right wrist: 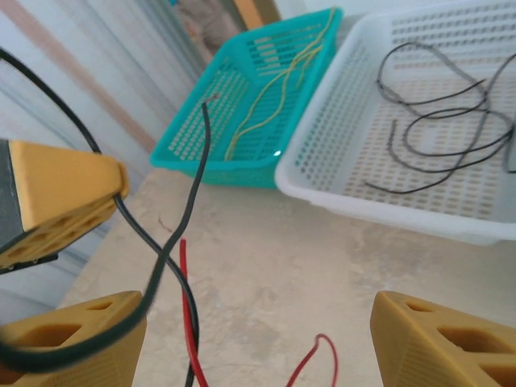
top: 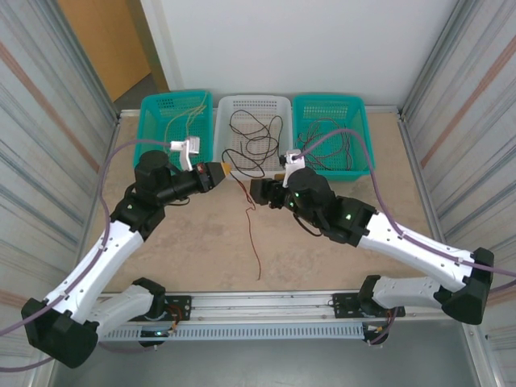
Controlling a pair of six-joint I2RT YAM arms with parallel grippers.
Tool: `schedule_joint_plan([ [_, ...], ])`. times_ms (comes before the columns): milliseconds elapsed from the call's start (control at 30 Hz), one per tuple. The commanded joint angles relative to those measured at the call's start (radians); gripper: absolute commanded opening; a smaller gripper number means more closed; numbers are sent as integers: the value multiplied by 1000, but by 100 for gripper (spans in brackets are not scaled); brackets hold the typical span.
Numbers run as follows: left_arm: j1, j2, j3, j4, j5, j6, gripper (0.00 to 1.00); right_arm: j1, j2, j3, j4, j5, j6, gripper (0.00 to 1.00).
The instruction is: Untangle the cables
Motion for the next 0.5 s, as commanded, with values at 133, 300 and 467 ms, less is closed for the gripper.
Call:
schedule_joint_plan([
  [133,16,-35,21,84,20,-80,0,16,84,-82,97,-155,76,58],
  [300,26,-45,35,95,26,-102,0,25,123,-115,85,-114,110,17],
  [467,50,-67,54,81,29,-106,0,9,161,-143,66,-144,145,8],
])
